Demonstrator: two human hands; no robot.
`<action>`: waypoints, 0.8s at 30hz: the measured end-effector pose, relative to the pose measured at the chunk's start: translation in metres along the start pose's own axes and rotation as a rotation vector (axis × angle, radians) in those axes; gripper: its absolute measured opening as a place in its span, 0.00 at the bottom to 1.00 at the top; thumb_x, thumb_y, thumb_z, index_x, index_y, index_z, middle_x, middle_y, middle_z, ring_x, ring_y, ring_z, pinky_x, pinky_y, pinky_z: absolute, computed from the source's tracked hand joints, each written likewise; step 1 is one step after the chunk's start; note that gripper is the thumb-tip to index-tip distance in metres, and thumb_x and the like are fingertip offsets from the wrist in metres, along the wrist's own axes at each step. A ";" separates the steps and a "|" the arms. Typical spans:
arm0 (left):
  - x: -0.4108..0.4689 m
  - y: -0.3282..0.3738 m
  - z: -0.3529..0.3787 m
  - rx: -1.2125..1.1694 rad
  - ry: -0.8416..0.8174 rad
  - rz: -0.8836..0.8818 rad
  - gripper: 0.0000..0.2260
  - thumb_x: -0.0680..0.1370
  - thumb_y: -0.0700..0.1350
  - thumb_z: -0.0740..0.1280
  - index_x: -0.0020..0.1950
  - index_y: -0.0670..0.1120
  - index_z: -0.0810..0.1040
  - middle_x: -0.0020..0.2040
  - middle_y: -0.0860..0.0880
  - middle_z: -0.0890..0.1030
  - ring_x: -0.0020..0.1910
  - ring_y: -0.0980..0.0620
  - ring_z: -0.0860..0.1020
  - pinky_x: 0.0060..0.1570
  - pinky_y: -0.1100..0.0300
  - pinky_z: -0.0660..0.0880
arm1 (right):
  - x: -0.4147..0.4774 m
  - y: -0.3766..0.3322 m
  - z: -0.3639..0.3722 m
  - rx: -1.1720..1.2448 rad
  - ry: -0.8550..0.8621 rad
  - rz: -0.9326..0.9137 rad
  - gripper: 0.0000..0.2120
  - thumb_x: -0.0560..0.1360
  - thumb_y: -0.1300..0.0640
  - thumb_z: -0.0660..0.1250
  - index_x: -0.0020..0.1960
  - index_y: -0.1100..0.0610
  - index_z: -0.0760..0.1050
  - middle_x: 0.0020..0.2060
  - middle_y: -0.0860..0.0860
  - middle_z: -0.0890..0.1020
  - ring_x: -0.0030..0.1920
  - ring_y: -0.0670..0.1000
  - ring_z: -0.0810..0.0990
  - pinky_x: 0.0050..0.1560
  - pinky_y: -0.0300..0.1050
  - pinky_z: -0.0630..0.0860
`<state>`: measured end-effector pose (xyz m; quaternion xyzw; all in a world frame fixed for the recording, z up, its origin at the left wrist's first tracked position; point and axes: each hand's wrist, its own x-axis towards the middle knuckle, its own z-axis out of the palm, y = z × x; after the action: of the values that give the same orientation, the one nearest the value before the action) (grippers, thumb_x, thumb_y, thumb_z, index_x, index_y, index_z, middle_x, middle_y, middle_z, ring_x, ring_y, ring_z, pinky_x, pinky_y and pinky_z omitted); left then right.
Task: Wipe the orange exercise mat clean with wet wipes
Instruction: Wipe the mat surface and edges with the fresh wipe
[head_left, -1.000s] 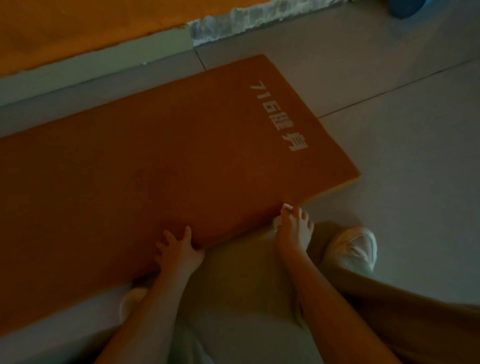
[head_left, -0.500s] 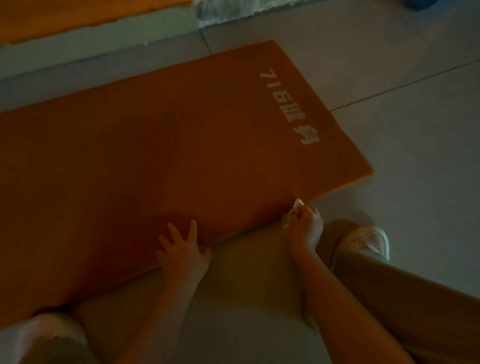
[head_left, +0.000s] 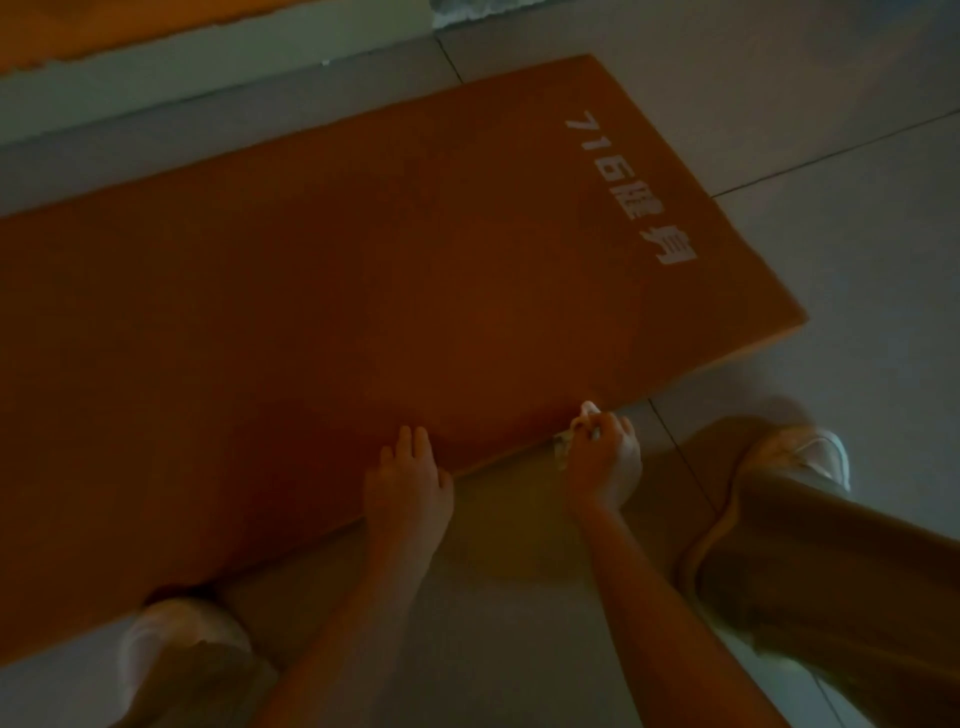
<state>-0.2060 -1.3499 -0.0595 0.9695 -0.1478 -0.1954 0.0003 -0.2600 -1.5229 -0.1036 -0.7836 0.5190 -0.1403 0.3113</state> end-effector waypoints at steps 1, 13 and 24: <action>0.000 -0.008 -0.001 -0.023 0.022 0.024 0.27 0.82 0.51 0.56 0.78 0.45 0.53 0.78 0.46 0.57 0.74 0.48 0.62 0.68 0.53 0.67 | -0.003 -0.002 0.003 0.072 0.005 0.041 0.13 0.81 0.58 0.60 0.41 0.61 0.76 0.44 0.56 0.79 0.41 0.53 0.76 0.40 0.44 0.68; -0.022 -0.148 0.000 -0.153 -0.205 -0.276 0.28 0.82 0.57 0.54 0.79 0.59 0.45 0.79 0.48 0.40 0.77 0.38 0.42 0.71 0.32 0.52 | -0.124 -0.046 0.047 0.092 -0.128 -0.073 0.10 0.80 0.63 0.59 0.46 0.63 0.77 0.46 0.56 0.76 0.37 0.50 0.72 0.38 0.41 0.65; -0.014 -0.146 -0.013 -0.231 -0.345 -0.280 0.28 0.83 0.54 0.55 0.79 0.56 0.45 0.78 0.46 0.36 0.76 0.35 0.39 0.72 0.34 0.51 | -0.121 -0.052 0.034 -0.234 -0.396 -0.152 0.12 0.80 0.66 0.57 0.61 0.62 0.74 0.62 0.56 0.71 0.57 0.56 0.73 0.53 0.44 0.71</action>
<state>-0.1715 -1.2076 -0.0511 0.9263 0.0133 -0.3719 0.0586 -0.2545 -1.3880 -0.0841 -0.8633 0.4002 0.0543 0.3025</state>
